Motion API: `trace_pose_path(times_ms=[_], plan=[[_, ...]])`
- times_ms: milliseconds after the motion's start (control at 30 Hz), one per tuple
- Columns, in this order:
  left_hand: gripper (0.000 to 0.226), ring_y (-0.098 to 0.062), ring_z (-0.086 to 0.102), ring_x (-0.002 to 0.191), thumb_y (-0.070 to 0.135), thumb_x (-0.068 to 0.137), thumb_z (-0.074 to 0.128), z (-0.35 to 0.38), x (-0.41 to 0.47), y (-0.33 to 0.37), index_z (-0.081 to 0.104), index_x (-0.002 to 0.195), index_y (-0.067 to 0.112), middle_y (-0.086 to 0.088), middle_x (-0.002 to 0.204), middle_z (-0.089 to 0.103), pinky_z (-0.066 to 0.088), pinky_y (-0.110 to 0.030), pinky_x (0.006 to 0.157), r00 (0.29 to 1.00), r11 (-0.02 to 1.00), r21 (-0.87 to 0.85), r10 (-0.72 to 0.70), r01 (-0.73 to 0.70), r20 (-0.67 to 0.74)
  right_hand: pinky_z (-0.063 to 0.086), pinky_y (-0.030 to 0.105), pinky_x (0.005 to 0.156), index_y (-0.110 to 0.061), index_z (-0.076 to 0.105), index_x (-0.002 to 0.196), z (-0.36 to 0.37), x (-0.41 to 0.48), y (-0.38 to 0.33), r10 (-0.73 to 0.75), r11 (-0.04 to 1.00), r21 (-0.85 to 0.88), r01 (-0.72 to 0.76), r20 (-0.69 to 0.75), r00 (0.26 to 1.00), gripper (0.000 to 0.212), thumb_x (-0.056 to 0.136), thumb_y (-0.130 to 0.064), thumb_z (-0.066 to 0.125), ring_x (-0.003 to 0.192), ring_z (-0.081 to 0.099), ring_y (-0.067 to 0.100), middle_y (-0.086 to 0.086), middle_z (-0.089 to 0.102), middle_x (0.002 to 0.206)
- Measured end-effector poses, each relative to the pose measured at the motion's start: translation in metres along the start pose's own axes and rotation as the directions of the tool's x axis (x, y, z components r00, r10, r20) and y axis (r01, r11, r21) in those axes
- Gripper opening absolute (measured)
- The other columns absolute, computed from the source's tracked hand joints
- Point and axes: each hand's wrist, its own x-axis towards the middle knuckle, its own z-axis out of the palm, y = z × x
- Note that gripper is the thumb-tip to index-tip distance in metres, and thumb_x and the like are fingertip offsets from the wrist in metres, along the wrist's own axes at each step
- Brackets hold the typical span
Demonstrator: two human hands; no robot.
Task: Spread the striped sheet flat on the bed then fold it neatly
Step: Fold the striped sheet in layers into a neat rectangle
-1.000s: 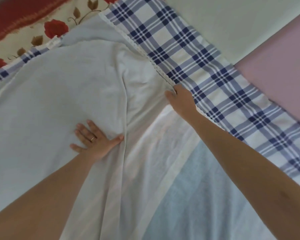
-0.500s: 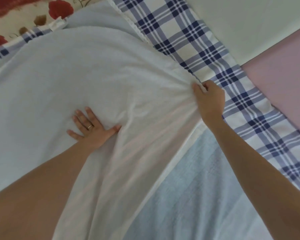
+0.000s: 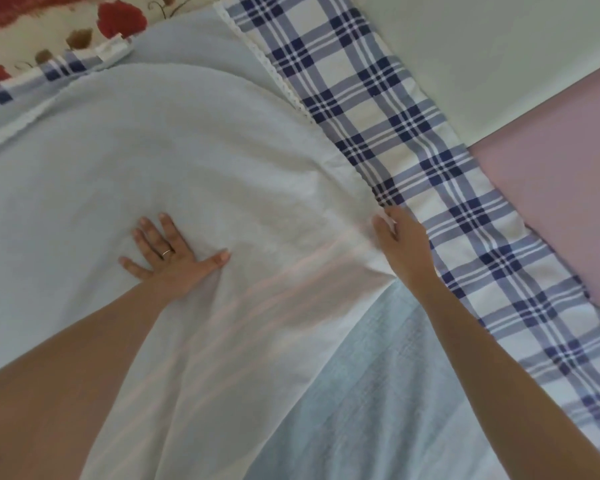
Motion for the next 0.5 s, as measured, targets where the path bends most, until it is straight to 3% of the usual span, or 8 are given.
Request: trace_pose_path(times_ms=[67,167,233,300,333,400,500], plan=[[0.125,-0.026,-0.032,0.139,0.083,0.067,0.047,0.001,0.0,0.0,-0.03,0.144,0.02,-0.009,0.15,-0.036,-0.016,-0.061,0.106,1.0,1.0,-0.001,-0.001,0.001,-0.006,0.032,0.024,0.049,-0.016,0.049,0.091,0.001,0.015,-0.001,0.095,0.993,-0.077,-0.088,0.084,0.992,0.012,0.097,-0.027,0.048,0.056,0.045,0.013,-0.004,0.047,0.065],[0.126,-0.026,-0.031,0.139,0.083,0.066,0.047,0.001,0.0,0.0,-0.029,0.144,0.02,-0.009,0.151,-0.035,-0.015,-0.062,0.106,1.0,1.0,-0.001,-0.002,0.002,-0.01,0.034,0.026,0.053,-0.015,0.048,0.089,-0.01,0.032,0.006,0.394,0.898,-0.276,-0.342,0.162,0.905,0.018,0.09,-0.031,0.056,0.066,0.049,0.017,-0.005,0.046,0.068],[0.126,-0.027,-0.031,0.139,0.082,0.066,0.047,0.0,0.001,-0.001,-0.029,0.144,0.02,-0.009,0.151,-0.035,-0.014,-0.063,0.106,1.0,1.0,-0.002,-0.006,0.006,0.004,0.04,0.027,0.059,-0.012,0.053,0.094,-0.017,0.037,-0.002,0.459,0.811,-0.466,-0.353,0.133,0.878,0.023,0.087,-0.033,0.061,0.07,0.052,0.019,-0.002,0.052,0.073],[0.126,-0.028,-0.032,0.139,0.082,0.067,0.047,-0.002,-0.001,0.002,-0.03,0.144,0.019,-0.01,0.15,-0.036,-0.014,-0.063,0.106,1.0,1.0,0.006,-0.006,0.006,0.022,0.044,0.033,0.073,-0.008,0.054,0.109,-0.015,0.046,-0.021,0.277,0.779,-0.585,-0.223,0.003,0.961,0.032,0.088,-0.031,0.06,0.085,0.057,0.023,0.004,0.059,0.093],[0.126,-0.028,-0.032,0.139,0.082,0.068,0.047,-0.003,-0.001,0.002,-0.03,0.144,0.019,-0.01,0.15,-0.037,-0.014,-0.062,0.107,1.0,1.0,0.012,-0.005,0.005,0.026,0.044,0.034,0.082,-0.008,0.053,0.115,-0.008,0.054,-0.035,0.122,0.829,-0.547,-0.121,-0.035,0.992,0.033,0.089,-0.026,0.058,0.096,0.056,0.024,0.007,0.058,0.105],[0.125,-0.027,-0.034,0.138,0.081,0.069,0.047,-0.004,-0.001,0.002,-0.033,0.142,0.019,-0.009,0.148,-0.04,-0.015,-0.061,0.107,0.999,1.0,0.016,-0.004,0.003,0.039,0.042,0.031,0.09,-0.009,0.051,0.125,0.011,0.075,-0.071,-0.11,0.953,-0.291,0.087,-0.061,0.992,0.034,0.092,-0.016,0.055,0.111,0.052,0.023,0.008,0.053,0.124],[0.124,-0.028,-0.036,0.137,0.081,0.07,0.047,-0.005,0.001,0.0,-0.035,0.141,0.019,-0.01,0.147,-0.042,-0.015,-0.061,0.106,0.998,1.0,-0.003,-0.004,0.004,0.057,0.038,0.025,0.095,-0.012,0.039,0.14,0.05,0.12,-0.133,-0.256,0.966,-0.015,0.257,0.063,0.965,0.043,0.098,-0.015,0.048,0.123,0.048,0.021,0.006,0.039,0.144]])
